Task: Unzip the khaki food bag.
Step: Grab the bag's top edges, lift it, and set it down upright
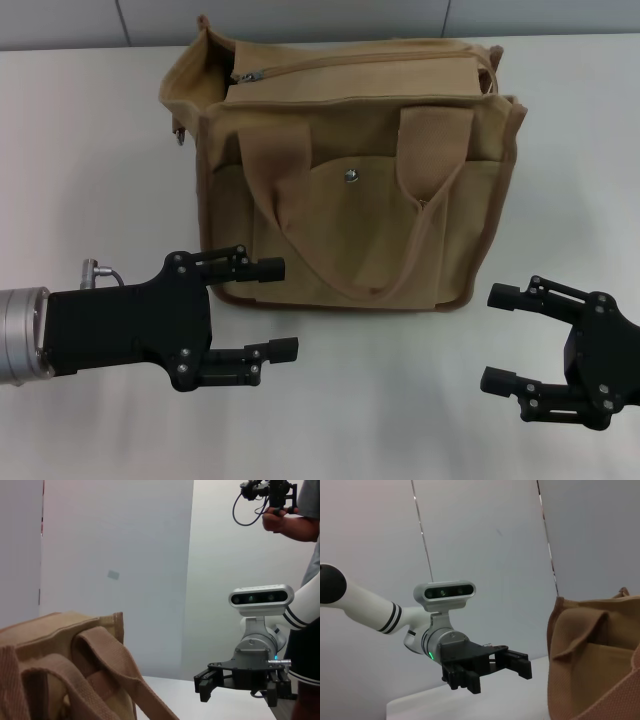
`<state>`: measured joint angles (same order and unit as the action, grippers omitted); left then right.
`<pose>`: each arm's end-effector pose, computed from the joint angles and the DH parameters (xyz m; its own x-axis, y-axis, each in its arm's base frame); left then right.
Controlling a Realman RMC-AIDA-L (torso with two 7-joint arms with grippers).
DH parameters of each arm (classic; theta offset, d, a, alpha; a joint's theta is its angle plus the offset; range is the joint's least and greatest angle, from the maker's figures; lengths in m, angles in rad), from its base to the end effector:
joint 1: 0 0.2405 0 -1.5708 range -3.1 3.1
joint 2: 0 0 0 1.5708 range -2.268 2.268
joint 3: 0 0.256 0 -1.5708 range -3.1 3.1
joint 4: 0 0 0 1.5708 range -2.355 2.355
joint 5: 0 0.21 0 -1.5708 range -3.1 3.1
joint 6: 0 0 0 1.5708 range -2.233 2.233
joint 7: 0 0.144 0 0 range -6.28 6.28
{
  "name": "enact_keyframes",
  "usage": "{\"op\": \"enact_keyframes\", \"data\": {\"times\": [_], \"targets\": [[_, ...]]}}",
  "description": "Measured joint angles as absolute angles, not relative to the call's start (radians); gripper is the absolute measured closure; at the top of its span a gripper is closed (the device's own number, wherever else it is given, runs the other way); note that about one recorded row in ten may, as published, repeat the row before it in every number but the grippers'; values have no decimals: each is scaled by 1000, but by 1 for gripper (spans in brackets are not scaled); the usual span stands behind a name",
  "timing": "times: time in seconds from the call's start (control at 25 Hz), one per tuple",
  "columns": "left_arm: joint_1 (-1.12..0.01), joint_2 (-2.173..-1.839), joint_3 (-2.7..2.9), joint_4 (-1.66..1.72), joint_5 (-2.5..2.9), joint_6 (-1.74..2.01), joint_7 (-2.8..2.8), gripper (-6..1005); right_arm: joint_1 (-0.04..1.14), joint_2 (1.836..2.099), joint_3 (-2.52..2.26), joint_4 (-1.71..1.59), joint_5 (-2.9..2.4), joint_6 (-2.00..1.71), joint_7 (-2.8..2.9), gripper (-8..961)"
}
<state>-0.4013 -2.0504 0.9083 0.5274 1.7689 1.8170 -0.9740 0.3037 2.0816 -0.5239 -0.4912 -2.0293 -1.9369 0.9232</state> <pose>-0.2620 0.2577 -0.0145 0.7665 0.0790 0.6374 0.1392 -0.9893 -0.0447 0.2991 0.2148 -0.0025 0.6960 -0.1620 -0.6995 -0.3086 -0.9471 -0.0878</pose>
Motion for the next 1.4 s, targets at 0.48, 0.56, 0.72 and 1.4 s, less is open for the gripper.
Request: {"op": "enact_keyframes", "data": {"times": [0.48,0.56,0.72,1.4], "targets": [[-368,-2058,818,529,1720,1842,-877,277,302,2085,-513,-491,-1993,-1936,916,113],[-335,-2065,740,523,1684,1845,-817,285,296,2085,-510,-491,-1972,-1937,910,113],[-305,-2069,642,499,1651,1814,-779,300,291,2083,-496,-491,-1961,-1943,903,113],[-471,-2078,661,196,1645,1489,-655,364,305,2082,-484,-491,-1960,-1941,907,113]]}}
